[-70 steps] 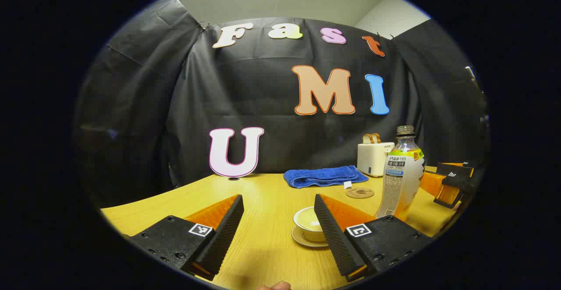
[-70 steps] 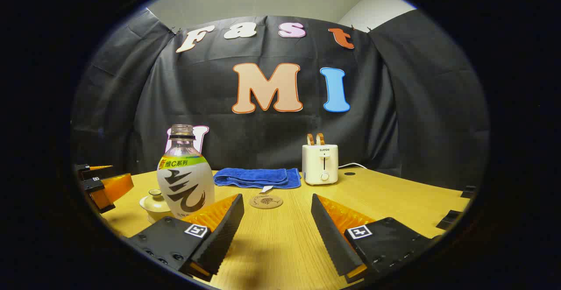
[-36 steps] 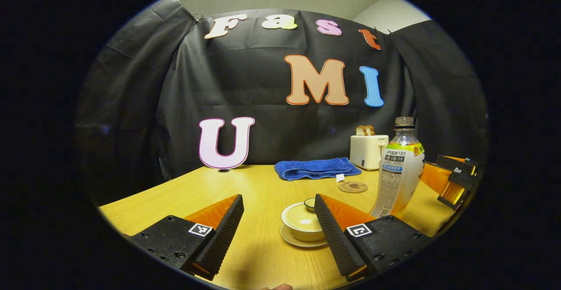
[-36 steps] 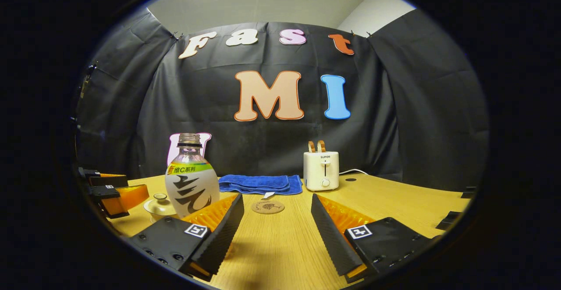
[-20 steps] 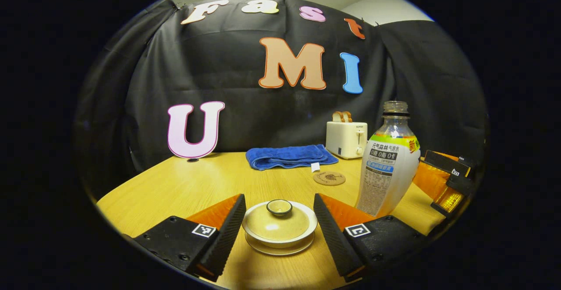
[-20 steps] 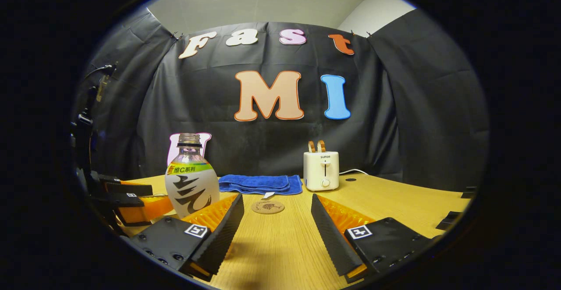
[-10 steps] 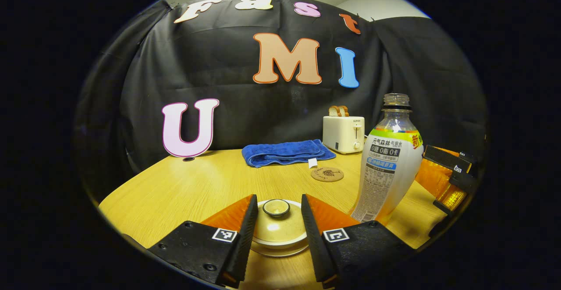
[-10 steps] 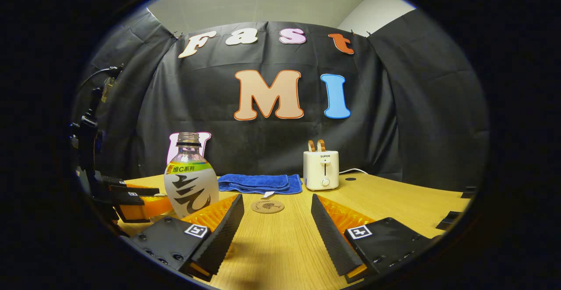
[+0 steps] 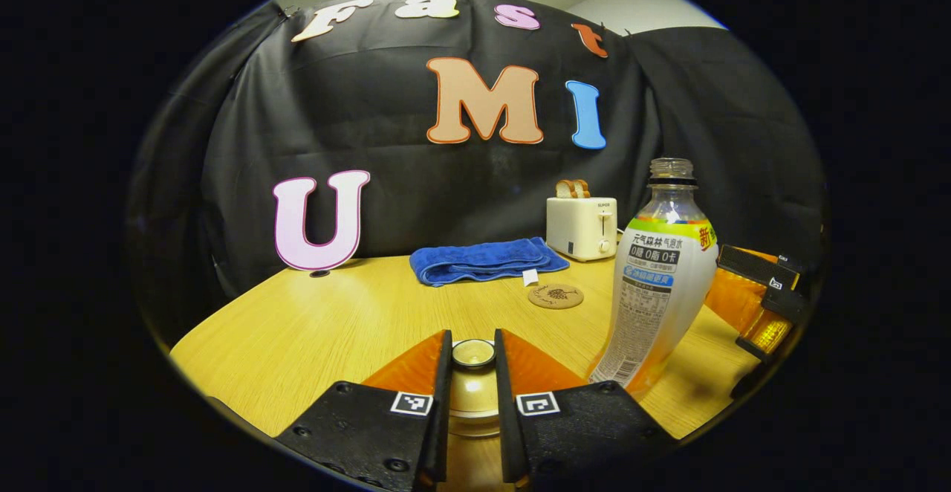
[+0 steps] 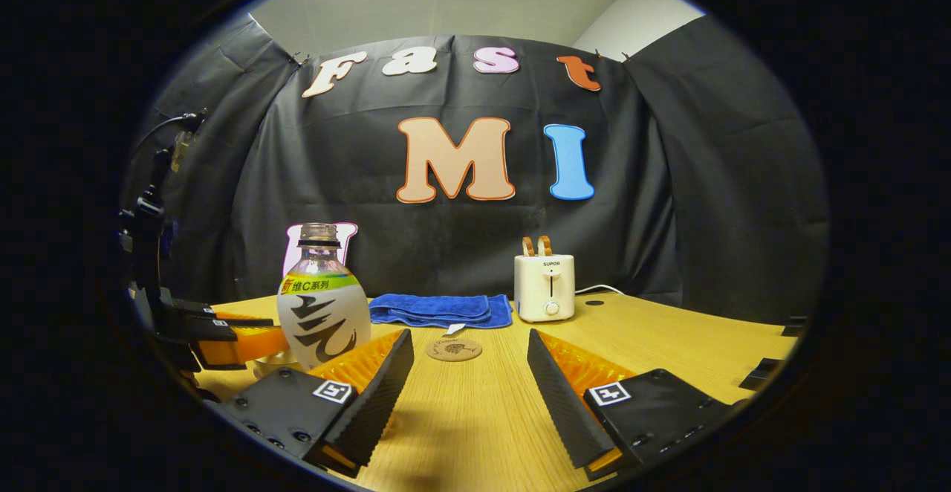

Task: Open the teacup lid with one hand, grasp the water bottle and pour water into the teacup with the other hand; after pouring, place the water bottle on the coaster and then close the teacup lid.

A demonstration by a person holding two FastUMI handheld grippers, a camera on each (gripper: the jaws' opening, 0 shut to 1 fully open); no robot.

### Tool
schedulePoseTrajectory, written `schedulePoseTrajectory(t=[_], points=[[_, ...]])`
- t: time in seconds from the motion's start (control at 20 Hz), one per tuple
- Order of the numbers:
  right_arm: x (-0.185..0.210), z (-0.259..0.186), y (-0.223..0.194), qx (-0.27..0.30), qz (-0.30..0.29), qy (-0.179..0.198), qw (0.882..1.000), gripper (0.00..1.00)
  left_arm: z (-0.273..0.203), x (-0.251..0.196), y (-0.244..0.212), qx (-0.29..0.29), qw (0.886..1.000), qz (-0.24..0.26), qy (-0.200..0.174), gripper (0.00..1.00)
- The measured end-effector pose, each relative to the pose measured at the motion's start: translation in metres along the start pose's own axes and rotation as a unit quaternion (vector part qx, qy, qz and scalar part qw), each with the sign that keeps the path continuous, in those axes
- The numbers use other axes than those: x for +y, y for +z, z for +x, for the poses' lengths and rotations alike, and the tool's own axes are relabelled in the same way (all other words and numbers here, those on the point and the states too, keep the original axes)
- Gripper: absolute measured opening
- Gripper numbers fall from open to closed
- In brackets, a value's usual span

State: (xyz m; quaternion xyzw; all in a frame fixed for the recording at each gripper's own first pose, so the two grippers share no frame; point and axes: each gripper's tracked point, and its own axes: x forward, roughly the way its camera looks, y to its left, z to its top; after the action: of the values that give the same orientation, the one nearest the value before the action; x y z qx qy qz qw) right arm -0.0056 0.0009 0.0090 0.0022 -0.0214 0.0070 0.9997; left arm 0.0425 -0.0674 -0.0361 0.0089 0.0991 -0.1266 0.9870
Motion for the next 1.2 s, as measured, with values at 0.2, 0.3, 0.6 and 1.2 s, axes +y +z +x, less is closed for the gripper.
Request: schedulePoseTrajectory(t=[0.2,0.3,0.6,1.2], points=[[0.001,0.000,0.000,-0.001,0.000,0.003,1.000,0.94,0.000,0.000,0.001,-0.002,1.000,-0.001,0.000,0.23],[0.000,0.001,-0.002,0.003,0.000,0.002,1.000,0.98,-0.002,0.002,0.002,-0.001,1.000,-0.003,0.001,0.24],[0.003,-0.009,-0.004,0.010,0.001,0.014,1.000,0.98,-0.012,0.009,0.009,-0.009,1.000,-0.009,0.010,0.23],[0.054,-0.037,-0.002,0.023,0.026,0.100,0.994,0.94,-0.029,0.020,0.021,-0.026,1.000,-0.006,0.016,0.23]])
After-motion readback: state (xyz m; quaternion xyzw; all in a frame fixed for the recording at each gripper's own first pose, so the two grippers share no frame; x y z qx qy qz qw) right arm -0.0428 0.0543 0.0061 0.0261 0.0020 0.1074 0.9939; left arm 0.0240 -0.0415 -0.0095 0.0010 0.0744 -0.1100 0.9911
